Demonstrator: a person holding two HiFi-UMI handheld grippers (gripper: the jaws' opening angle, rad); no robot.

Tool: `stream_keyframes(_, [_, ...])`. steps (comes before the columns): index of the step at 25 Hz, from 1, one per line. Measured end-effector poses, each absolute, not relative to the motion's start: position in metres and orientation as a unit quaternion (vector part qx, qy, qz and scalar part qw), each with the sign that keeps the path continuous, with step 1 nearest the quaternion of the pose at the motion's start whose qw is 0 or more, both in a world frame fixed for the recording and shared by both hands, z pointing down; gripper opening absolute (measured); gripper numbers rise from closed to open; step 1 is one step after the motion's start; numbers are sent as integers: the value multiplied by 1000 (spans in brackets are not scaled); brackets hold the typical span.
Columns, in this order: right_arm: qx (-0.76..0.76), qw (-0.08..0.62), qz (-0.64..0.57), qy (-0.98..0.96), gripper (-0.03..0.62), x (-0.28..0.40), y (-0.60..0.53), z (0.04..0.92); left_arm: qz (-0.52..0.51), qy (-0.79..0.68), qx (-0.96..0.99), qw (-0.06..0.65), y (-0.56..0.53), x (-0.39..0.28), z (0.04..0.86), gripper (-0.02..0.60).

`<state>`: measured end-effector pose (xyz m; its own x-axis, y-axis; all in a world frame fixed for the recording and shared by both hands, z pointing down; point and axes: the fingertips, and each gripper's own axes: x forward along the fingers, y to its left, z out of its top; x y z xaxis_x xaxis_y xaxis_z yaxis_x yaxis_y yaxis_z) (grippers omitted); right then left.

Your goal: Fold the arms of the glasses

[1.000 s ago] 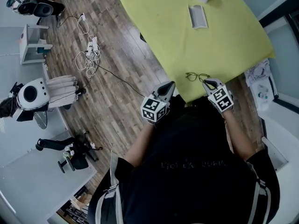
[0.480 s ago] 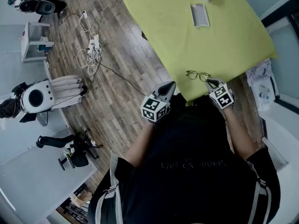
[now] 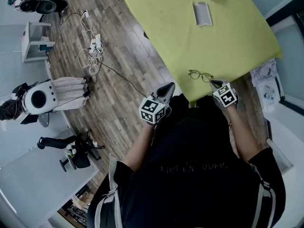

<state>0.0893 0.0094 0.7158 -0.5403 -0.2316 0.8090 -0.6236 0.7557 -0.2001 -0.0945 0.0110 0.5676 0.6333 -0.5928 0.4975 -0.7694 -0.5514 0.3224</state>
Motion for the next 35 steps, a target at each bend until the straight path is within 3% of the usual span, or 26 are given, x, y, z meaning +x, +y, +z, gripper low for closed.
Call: stream_keyframes(35, [251,415,268,-832,41,90,7,755,181,-386,864,269,13,-82,572,20])
